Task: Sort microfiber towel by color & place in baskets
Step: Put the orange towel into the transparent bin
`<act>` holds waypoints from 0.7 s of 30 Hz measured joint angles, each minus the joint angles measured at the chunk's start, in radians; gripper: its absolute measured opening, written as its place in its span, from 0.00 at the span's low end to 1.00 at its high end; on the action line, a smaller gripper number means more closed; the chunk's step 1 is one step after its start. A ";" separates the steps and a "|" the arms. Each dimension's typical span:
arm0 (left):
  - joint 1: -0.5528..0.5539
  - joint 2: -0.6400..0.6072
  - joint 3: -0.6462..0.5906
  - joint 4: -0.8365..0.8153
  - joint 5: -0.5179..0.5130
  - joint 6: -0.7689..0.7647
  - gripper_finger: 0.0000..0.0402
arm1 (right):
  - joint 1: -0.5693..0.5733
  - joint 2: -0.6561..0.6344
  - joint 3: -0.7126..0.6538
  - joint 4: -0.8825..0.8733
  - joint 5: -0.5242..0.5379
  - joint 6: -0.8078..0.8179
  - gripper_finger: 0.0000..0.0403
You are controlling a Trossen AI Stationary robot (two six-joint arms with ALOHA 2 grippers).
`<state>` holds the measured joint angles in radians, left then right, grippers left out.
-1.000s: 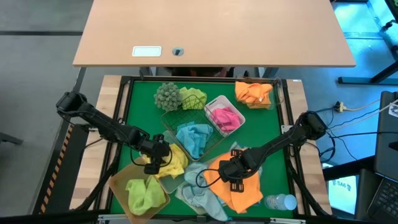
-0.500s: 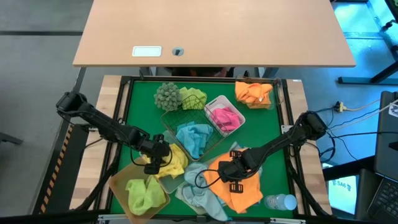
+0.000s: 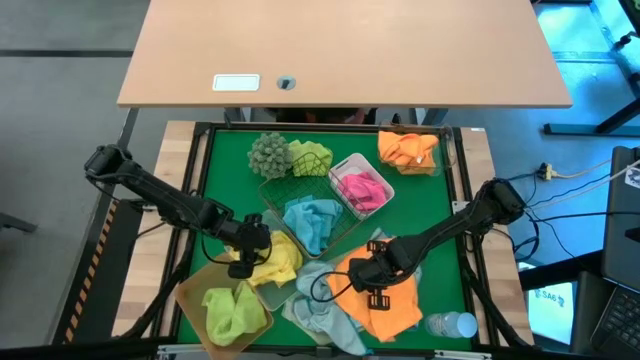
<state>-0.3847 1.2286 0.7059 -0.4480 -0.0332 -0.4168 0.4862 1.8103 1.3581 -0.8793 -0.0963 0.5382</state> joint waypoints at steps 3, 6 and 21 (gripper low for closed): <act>0.000 -0.036 0.000 0.000 0.018 0.000 0.35 | -0.019 0.000 0.080 -0.091 -0.001 -0.071 0.01; 0.000 -0.066 0.000 0.000 0.046 0.000 0.35 | -0.044 0.000 0.181 -0.195 0.017 -0.140 0.01; 0.000 -0.093 0.000 0.016 0.079 -0.002 0.35 | -0.181 0.000 0.665 -0.680 0.333 -0.389 0.00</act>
<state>-0.3847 1.1358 0.7059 -0.4318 0.0456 -0.4183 0.3056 1.8099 2.0234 -1.5588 0.2362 0.1489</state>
